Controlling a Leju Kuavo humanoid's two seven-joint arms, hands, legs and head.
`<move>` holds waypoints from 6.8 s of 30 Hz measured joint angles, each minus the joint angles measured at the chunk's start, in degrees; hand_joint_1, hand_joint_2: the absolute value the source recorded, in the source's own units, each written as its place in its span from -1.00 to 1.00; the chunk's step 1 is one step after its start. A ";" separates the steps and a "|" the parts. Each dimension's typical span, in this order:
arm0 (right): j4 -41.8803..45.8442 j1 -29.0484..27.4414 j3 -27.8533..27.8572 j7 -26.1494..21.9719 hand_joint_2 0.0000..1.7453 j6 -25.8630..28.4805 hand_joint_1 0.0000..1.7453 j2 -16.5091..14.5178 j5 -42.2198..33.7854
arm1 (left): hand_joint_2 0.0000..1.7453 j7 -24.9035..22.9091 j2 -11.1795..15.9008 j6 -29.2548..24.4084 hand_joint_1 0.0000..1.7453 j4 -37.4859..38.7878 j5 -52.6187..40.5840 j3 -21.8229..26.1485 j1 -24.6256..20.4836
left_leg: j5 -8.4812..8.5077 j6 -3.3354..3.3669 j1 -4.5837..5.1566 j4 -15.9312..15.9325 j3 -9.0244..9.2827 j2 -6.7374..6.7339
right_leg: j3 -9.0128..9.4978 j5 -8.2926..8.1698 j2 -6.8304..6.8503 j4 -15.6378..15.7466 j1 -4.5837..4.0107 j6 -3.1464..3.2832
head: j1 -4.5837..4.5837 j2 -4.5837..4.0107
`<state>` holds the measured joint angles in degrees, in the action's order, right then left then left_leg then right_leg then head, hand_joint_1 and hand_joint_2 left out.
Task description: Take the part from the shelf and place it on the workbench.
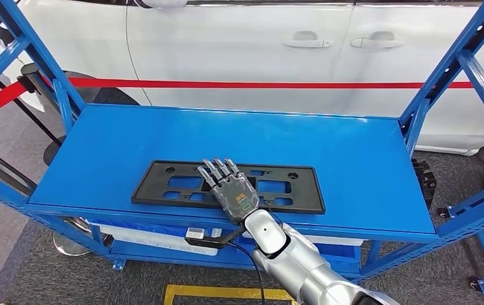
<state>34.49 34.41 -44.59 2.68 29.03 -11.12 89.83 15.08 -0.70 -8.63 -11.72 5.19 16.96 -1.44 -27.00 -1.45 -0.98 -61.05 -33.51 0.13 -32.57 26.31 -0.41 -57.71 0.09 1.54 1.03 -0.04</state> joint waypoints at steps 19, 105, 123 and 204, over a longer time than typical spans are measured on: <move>-6.32 2.25 -0.09 -0.16 1.00 -1.28 0.88 -0.06 -0.86 | -1.00 2.72 0.16 0.42 -1.00 0.00 -1.15 0.17 -0.14 | 1.51 0.86 0.22 4.01 1.36 -0.04 | 0.42 0.35 0.03 0.21 0.00 -0.99 | -0.26 0.00; 79.08 -28.08 25.00 -42.38 1.00 -54.41 0.88 23.93 -101.72 | 1.00 0.12 1.54 4.04 -1.00 0.00 -4.04 7.87 1.32 | 2.19 3.21 0.54 4.99 1.21 -0.61 | -6.17 8.75 0.45 -16.44 0.72 -3.33 | -0.27 0.00; 82.92 -34.89 29.78 -42.46 1.00 -58.89 0.88 24.51 -102.05 | 1.00 1.72 1.31 6.01 -1.00 -0.01 -5.43 8.00 1.27 | -2.49 0.81 0.17 -10.01 -1.28 -0.31 | -3.09 -1.18 0.63 -1.36 -0.30 0.34 | -0.19 0.00; 83.62 -33.36 21.91 -42.42 1.00 -44.98 0.88 24.31 -89.93 | 1.00 0.47 4.25 4.12 -1.00 -0.11 -13.37 13.53 1.06 | 1.42 1.32 0.70 1.93 -0.67 6.91 | -0.08 2.31 -3.53 -2.52 1.33 -1.99 | 0.19 0.00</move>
<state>118.11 1.06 -22.68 -39.74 -15.95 13.19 -0.10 15.55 3.55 -4.51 -11.82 -8.18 30.50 -0.38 -25.58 -0.13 -0.28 -59.11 -34.18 7.04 -32.64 28.62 -3.94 -60.23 1.42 -0.45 1.22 -0.04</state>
